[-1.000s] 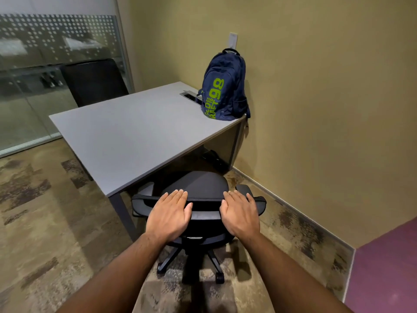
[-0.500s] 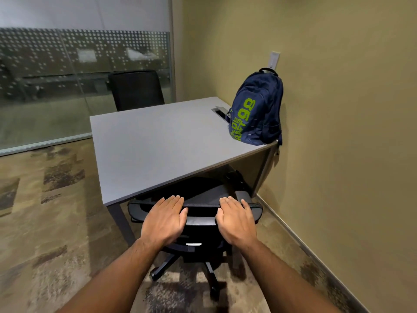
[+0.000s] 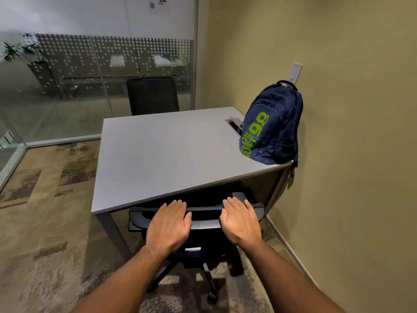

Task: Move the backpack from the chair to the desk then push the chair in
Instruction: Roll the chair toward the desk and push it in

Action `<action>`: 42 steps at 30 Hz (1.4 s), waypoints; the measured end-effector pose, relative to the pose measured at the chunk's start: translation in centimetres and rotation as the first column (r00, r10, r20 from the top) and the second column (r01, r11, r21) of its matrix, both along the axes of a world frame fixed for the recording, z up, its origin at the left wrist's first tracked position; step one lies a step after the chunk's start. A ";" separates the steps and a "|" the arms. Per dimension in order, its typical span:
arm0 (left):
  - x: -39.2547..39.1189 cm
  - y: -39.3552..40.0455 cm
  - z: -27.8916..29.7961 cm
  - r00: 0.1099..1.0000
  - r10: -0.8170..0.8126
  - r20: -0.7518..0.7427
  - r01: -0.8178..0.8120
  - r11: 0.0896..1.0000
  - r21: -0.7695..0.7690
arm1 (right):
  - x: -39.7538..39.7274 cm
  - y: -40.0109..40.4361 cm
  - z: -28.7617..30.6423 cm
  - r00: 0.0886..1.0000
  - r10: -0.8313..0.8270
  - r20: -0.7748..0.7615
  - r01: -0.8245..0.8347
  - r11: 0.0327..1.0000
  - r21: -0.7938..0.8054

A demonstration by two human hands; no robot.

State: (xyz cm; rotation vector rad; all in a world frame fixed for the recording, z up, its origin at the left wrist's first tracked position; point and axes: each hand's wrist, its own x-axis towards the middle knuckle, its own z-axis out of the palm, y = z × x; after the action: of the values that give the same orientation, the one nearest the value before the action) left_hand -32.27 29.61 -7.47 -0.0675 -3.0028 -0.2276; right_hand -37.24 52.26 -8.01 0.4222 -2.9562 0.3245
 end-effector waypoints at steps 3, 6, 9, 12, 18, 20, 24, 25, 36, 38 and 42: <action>-2.0 1.9 -0.1 0.999 0.038 -0.005 -0.038 0.999 0.002 | -3.0 1.5 -0.1 1.000 0.014 -0.004 -0.014 1.000 0.010; -4.2 3.5 -0.1 0.997 0.073 -0.005 -0.073 0.997 -0.004 | -6.0 2.9 -0.2 1.000 0.028 -0.004 -0.028 0.999 0.029; -6.3 4.8 0.1 0.995 0.097 0.011 -0.097 0.995 0.003 | -8.9 4.0 -0.1 0.998 0.065 0.014 -0.066 0.997 0.049; -8.2 5.9 0.4 0.991 0.130 0.013 -0.129 0.992 -0.006 | -11.6 4.9 0.1 0.995 0.100 0.031 -0.102 0.992 0.076; -11.6 7.6 0.8 0.986 0.162 -0.027 -0.162 0.987 -0.013 | -16.1 6.0 0.9 0.986 0.164 0.036 -0.167 0.981 0.098; -12.8 7.9 0.7 0.983 0.183 -0.031 -0.183 0.983 -0.006 | -17.6 6.1 0.9 0.982 0.185 0.042 -0.188 0.978 0.094; -15.2 8.3 0.6 0.977 0.214 -0.020 -0.215 0.977 -0.018 | -20.4 6.4 0.8 0.975 0.218 0.040 -0.220 0.972 0.087; -15.8 8.4 0.5 0.974 0.226 -0.008 -0.227 0.974 -0.012 | -21.1 6.4 0.8 0.974 0.224 0.038 -0.226 0.971 0.079; -21.3 8.9 0.7 0.947 0.322 0.001 -0.322 0.947 -0.005 | -27.8 6.1 0.2 0.947 0.321 0.013 -0.321 0.945 0.058; -21.4 8.8 0.6 0.943 0.332 0.004 -0.332 0.943 0.005 | -28.0 6.0 0.0 0.944 0.330 0.004 -0.330 0.943 0.052; -21.4 8.8 0.5 0.943 0.333 0.016 -0.333 0.943 -0.003 | -28.0 6.1 0.0 0.937 0.350 -0.006 -0.350 0.936 0.044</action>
State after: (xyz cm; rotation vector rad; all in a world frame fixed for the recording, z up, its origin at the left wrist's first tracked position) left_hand -53.65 38.43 -6.98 0.4418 -2.9662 -0.1910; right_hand -65.26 58.33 -8.06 0.9573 -2.8669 0.2938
